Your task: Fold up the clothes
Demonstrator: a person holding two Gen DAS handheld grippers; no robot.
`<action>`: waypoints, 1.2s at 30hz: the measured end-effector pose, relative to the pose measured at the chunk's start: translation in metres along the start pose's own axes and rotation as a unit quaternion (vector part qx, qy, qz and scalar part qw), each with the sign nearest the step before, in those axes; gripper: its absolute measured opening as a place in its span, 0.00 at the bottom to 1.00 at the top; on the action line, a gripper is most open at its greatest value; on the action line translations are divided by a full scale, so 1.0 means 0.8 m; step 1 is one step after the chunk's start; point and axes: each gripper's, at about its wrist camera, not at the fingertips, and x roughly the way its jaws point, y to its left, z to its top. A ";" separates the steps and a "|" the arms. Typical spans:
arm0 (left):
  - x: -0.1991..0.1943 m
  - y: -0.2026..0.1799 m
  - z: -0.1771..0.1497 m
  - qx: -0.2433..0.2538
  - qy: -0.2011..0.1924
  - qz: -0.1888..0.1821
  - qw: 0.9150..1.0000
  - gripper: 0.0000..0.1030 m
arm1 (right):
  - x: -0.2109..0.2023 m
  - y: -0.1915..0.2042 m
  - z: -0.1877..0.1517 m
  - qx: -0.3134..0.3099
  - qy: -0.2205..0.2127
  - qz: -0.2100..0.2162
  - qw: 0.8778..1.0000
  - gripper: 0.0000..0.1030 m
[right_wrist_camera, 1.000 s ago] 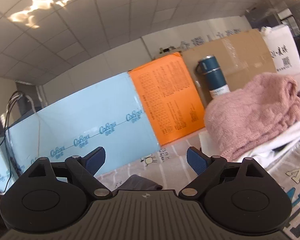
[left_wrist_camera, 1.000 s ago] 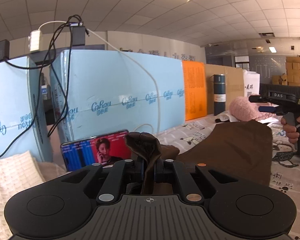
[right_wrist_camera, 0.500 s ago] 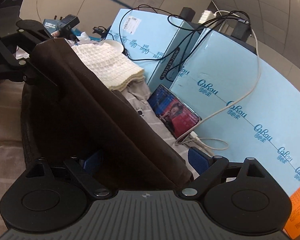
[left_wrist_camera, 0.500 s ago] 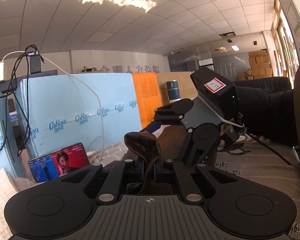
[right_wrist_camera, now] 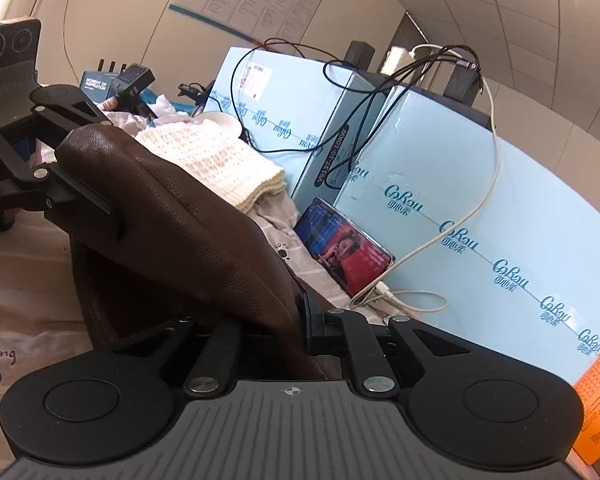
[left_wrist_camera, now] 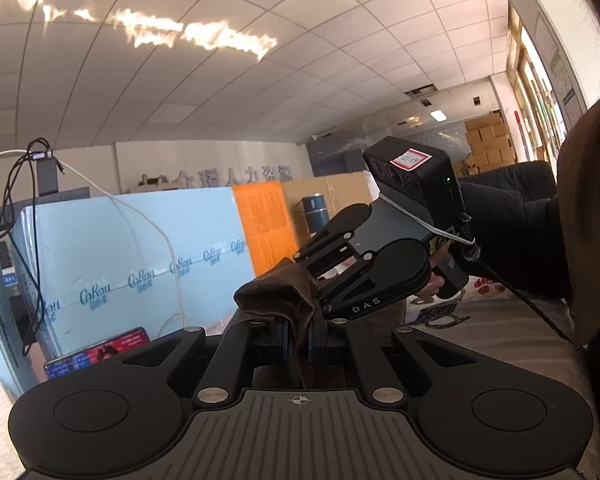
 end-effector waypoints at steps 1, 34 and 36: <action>-0.008 -0.005 0.002 -0.002 -0.011 -0.002 1.000 0.07 | -0.014 0.004 0.004 -0.001 -0.008 -0.008 1.000 0.09; -0.135 -0.060 -0.058 -0.129 0.190 -0.004 0.973 0.78 | -0.238 0.130 -0.039 0.066 -0.005 0.103 0.992 0.61; -0.143 -0.047 -0.058 -0.139 0.204 0.010 0.969 0.79 | -0.246 0.100 -0.053 0.101 -0.016 0.073 0.992 0.68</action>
